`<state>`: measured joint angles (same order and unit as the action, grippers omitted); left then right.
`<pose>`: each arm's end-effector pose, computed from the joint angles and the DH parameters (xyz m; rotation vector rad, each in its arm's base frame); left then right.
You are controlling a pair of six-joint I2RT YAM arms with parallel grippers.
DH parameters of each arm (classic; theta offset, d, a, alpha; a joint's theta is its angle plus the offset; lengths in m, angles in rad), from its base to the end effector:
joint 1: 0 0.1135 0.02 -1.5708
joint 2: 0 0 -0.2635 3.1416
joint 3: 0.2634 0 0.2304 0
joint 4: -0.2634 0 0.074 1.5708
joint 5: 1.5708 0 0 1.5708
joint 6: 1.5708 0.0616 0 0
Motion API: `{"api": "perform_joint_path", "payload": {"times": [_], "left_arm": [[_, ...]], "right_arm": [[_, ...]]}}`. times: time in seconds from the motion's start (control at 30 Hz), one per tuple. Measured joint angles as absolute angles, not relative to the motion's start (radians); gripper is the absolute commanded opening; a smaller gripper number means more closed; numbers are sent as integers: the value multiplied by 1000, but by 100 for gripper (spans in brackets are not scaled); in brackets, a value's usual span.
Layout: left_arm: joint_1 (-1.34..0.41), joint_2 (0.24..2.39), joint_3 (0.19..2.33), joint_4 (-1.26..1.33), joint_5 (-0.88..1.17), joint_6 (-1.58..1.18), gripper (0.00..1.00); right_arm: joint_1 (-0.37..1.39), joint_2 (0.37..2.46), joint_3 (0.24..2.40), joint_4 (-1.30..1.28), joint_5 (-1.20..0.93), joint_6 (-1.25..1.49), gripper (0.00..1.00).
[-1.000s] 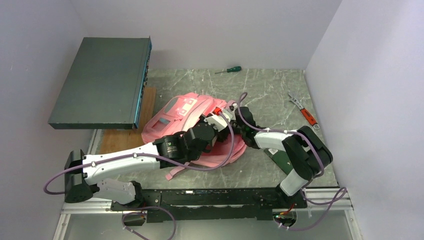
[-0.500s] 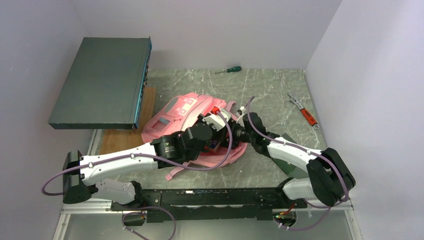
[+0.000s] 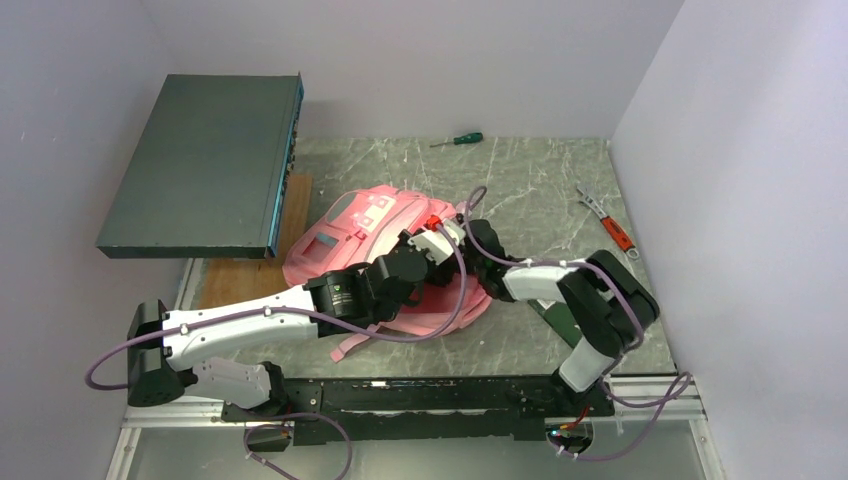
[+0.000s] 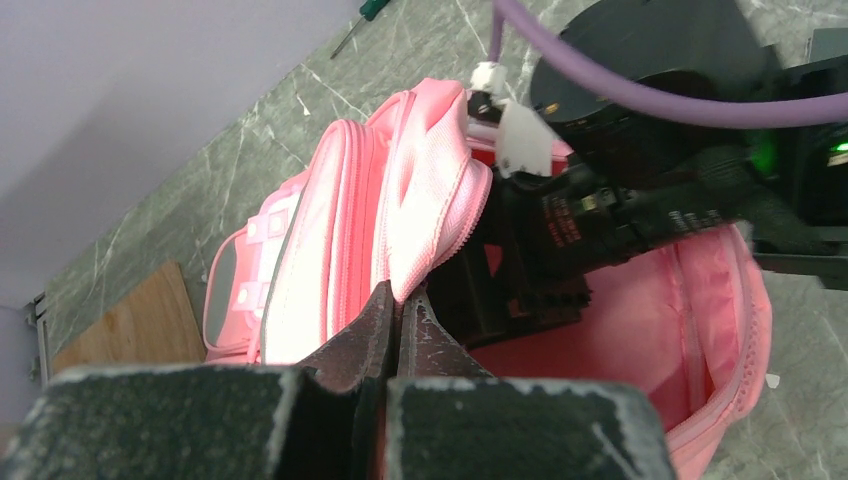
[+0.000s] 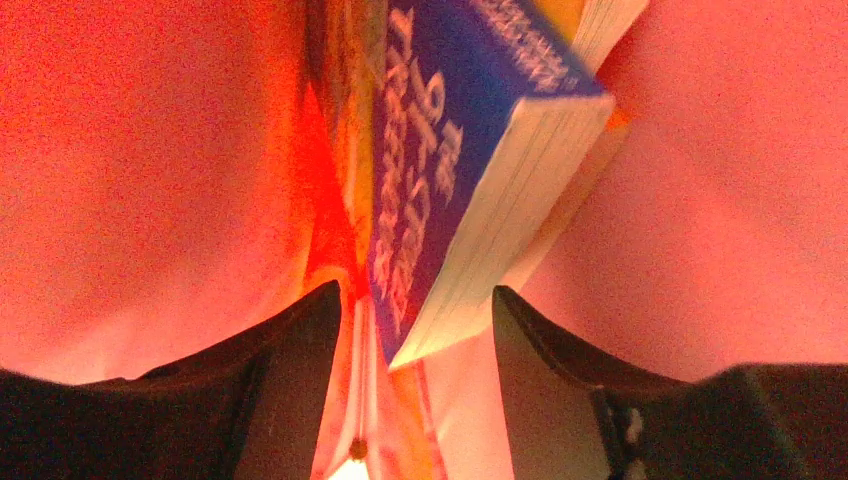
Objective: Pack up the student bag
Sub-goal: Place the book in the student bag.
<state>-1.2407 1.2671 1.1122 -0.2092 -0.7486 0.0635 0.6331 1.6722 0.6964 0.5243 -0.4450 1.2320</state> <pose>0.1309 -0.2528 0.3475 0.6942 1.6996 -0.0990 0.2565 0.2211 0.1685 0.3772 2.3573 1.5079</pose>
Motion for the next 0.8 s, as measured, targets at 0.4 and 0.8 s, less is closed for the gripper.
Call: {"api": "perform_joint_path", "payload": {"times": [0.4, 0.8], "left_arm": [[-1242, 1267, 1109, -206, -739, 69, 0], [-1242, 1267, 1099, -210, -709, -19, 0]], "right_arm": [[627, 1474, 579, 416, -423, 1135, 41], [622, 1641, 748, 373, -428, 1066, 45]]}}
